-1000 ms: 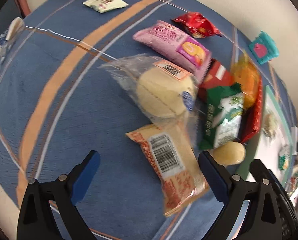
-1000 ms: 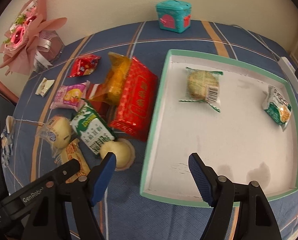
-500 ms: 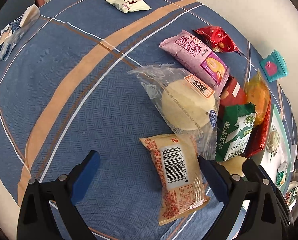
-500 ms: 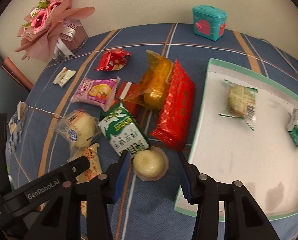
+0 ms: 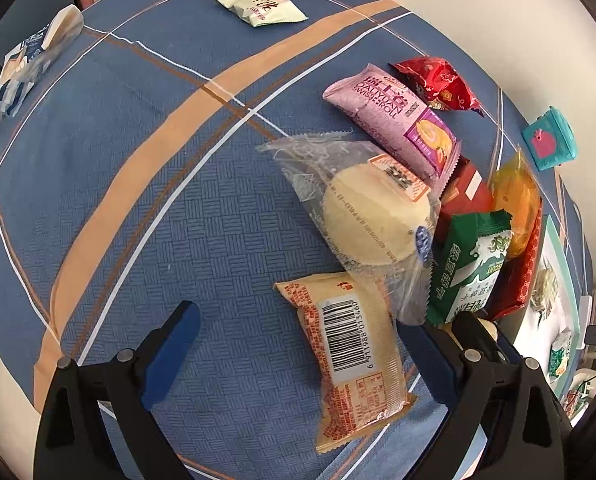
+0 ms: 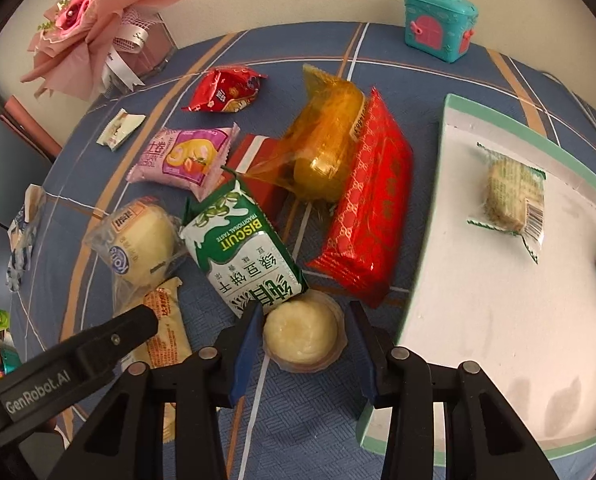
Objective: Organize snacks
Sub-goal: 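Close the right tool around the clear pudding cup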
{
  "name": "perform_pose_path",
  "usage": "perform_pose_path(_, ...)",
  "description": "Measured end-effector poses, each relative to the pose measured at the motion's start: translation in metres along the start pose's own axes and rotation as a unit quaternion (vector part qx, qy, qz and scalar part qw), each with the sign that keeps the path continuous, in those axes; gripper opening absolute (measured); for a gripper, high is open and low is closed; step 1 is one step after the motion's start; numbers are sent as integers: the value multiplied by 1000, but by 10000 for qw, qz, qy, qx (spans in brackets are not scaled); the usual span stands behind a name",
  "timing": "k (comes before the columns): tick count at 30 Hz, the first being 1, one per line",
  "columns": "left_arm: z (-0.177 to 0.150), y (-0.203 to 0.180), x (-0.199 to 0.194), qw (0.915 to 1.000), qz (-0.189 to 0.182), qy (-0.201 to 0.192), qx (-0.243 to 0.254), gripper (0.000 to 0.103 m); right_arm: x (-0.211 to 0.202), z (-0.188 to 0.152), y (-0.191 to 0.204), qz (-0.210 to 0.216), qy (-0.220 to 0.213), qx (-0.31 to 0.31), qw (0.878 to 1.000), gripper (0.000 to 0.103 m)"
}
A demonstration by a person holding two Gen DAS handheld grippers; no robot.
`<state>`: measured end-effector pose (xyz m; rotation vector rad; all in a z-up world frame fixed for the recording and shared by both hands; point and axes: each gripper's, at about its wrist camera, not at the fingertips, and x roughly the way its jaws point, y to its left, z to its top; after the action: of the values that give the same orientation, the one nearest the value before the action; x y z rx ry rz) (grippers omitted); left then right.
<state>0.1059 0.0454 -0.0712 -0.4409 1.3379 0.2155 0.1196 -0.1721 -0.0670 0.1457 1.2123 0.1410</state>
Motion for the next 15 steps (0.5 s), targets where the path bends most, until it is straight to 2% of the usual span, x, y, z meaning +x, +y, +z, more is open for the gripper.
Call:
perform_pose_path(1,0,-2,0,10000,7,-3,3,98,0,0,0,-1,-15,-10,10000,44)
perform_pose_path(3,0,-1,-2,10000,15,-7,34,98,0,1,0,64,-23,-10,10000,35)
perform_pose_path(15,-7,-26,3,9998,-40,75,153,98,-3,-7,-1,-11,209,-97,9997,34)
